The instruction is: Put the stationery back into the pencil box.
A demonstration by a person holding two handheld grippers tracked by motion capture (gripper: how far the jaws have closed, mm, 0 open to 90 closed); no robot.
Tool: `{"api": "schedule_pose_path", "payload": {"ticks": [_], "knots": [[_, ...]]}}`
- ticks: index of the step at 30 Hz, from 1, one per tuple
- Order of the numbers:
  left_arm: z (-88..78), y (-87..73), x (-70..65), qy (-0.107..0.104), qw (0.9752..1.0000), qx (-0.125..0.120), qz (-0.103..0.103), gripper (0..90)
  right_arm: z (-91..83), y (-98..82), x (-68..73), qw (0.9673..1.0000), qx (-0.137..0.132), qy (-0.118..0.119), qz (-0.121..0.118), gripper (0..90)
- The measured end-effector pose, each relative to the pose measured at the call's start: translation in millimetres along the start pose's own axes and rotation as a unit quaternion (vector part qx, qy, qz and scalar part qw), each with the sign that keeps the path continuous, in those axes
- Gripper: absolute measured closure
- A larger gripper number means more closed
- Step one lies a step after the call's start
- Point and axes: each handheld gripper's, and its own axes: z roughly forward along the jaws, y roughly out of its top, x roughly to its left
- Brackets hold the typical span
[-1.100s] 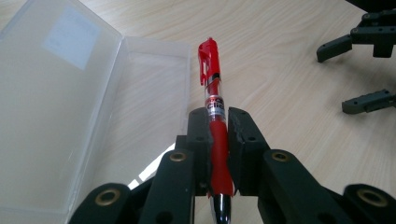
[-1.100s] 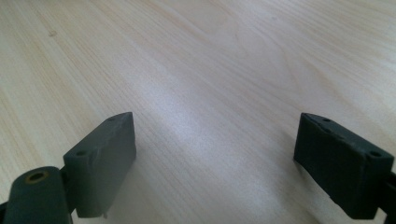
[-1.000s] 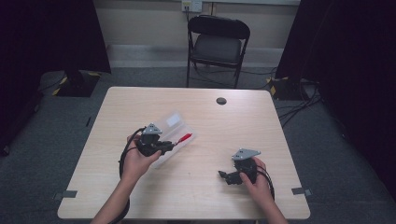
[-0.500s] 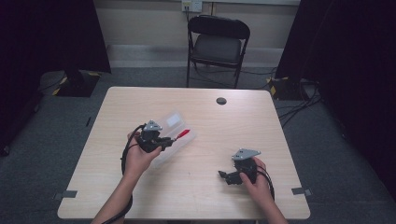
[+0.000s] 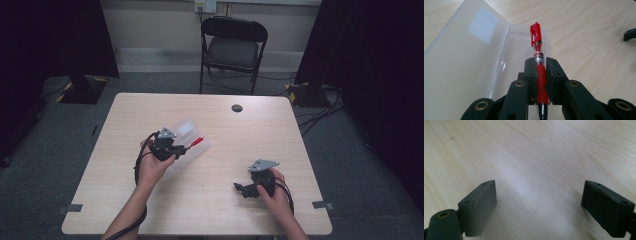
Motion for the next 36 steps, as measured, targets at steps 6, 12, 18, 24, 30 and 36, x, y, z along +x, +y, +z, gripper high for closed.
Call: {"api": "schedule_pose_path", "payload": {"ticks": [6,12,18,24,30,36], "knots": [[6.1,-4.6,1.9,0.003,1.0,0.003,-0.004,79.9,0.1,0.0,-0.1,1.0,-0.001,0.001,0.0,11.8],[7.9,-6.5,2.9,0.008,1.0,0.004,0.0,79.9,0.1,0.0,0.0,1.0,-0.001,0.001,0.0,11.9],[12.9,-9.5,2.3,0.004,0.9999,0.001,-0.012,79.9,0.1,0.0,0.1,1.0,-0.001,0.001,0.001,11.8],[19.0,-14.2,3.1,0.007,0.9999,0.007,-0.012,79.9,0.0,0.0,0.0,1.0,0.0,0.0,0.0,11.8],[21.2,-17.9,4.1,0.007,0.9998,0.013,-0.012,79.8,0.1,0.0,0.0,1.0,-0.001,0.001,0.0,11.8],[22.8,-18.0,6.4,0.007,0.9996,0.026,-0.002,79.7,0.1,0.0,0.0,1.0,-0.001,0.001,0.0,11.9]]}}
